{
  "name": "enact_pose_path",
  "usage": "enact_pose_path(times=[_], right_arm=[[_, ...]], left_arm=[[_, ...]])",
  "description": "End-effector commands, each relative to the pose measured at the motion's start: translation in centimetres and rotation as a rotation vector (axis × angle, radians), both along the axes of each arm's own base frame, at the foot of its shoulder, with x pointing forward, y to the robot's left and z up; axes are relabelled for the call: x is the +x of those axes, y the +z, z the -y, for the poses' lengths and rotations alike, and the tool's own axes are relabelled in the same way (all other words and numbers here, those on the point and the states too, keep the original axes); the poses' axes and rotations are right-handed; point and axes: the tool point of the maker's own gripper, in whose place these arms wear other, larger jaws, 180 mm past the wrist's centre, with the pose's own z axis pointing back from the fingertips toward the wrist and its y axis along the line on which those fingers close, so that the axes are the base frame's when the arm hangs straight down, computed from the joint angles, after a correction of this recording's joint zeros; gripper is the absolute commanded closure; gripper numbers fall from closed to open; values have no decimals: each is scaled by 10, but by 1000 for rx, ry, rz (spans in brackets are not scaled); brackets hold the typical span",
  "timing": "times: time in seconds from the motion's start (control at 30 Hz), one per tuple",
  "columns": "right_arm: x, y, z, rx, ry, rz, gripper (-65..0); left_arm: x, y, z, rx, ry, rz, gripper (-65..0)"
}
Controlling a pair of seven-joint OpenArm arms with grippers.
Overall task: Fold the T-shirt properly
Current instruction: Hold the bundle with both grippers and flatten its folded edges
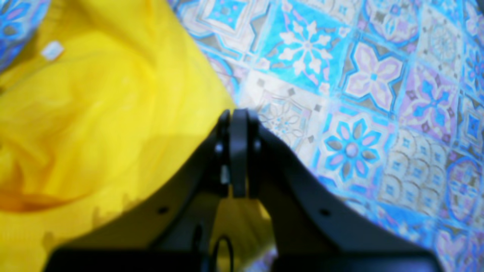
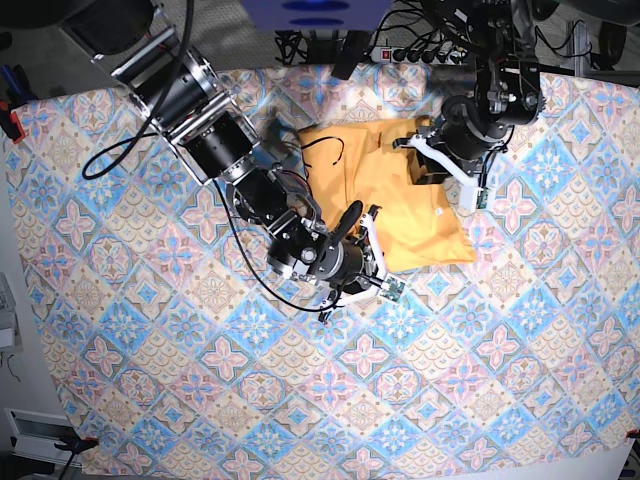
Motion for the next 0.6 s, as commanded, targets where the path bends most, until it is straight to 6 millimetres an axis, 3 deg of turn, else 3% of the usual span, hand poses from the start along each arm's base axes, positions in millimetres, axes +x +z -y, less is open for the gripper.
enact_pose_path(times=[0.0, 0.1, 0.33, 0.47, 0.57], right_arm=[[9, 9, -7, 36, 1, 20, 0], [5, -10, -1, 28, -7, -21, 0], [-6, -49, 22, -37, -37, -110, 0], [-1, -48, 35, -50, -49, -96, 0], [8, -23, 24, -6, -31, -28, 0]], left_arm=[[3, 5, 7, -21, -11, 22, -120], [-1, -4, 7, -21, -10, -5, -120], [-12, -41, -16, 65, 18, -106, -120], [-12, -40, -19, 91, 12, -103, -120], [-14, -25, -13, 90, -7, -65, -120]])
